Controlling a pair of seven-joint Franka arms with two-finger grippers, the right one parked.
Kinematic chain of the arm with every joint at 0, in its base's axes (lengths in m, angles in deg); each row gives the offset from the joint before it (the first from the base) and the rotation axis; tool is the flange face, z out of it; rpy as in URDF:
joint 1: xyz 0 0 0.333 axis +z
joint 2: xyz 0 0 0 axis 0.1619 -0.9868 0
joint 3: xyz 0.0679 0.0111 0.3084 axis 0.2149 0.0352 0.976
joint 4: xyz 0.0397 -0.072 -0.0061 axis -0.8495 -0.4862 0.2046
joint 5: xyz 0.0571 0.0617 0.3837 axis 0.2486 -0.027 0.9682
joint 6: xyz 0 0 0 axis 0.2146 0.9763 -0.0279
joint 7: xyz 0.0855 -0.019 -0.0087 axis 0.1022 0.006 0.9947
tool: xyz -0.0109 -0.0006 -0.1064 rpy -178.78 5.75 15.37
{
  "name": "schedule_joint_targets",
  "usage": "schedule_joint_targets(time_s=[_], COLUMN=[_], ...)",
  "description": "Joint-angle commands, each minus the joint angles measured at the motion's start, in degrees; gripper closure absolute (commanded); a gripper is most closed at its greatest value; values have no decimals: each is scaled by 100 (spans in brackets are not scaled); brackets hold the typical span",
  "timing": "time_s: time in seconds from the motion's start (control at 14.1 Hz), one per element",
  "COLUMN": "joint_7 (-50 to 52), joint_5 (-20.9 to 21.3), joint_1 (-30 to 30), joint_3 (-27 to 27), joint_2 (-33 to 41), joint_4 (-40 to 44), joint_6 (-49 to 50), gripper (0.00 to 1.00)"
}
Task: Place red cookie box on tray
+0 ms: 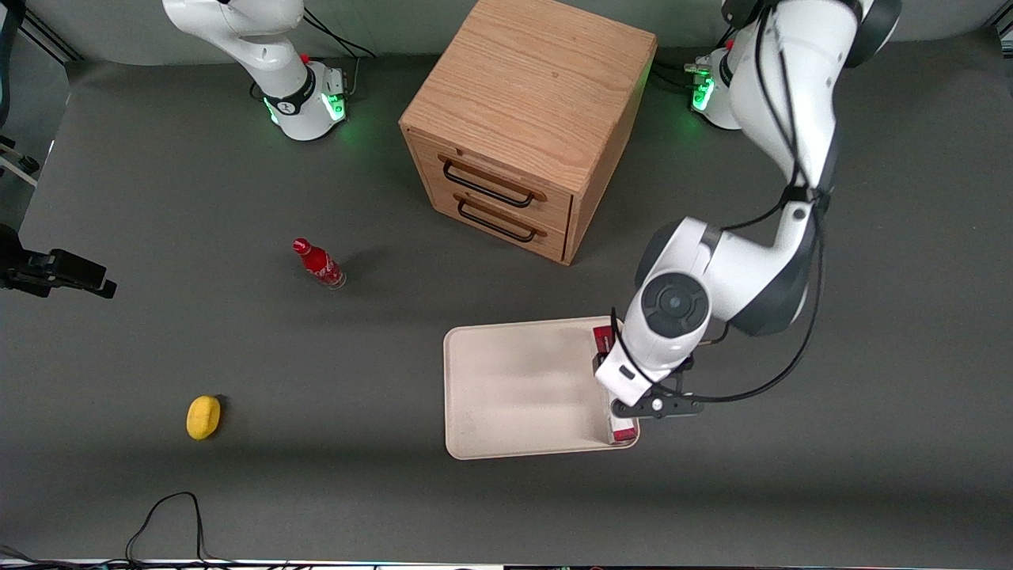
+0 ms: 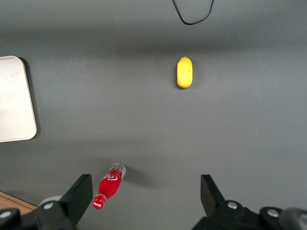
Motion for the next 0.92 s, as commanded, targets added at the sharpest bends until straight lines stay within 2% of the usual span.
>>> schedule_joint_targets(time_s=[0.0,0.21,0.36,0.5,0.85], joint_7=[-114,-604,-1227,-1930,-2793], joint_5=[63,10,-51,-296,-236], joint_1=[-26,114,465,938,1643], joint_3=[0,9,9,26,70], joint_2=[939,1712,2353,2882,3419], joint_4=[-245,-577,-1270,-1842,-2485], joint_6=[881,1385,1298,1052,1034], gripper=[0,0,0,0,0])
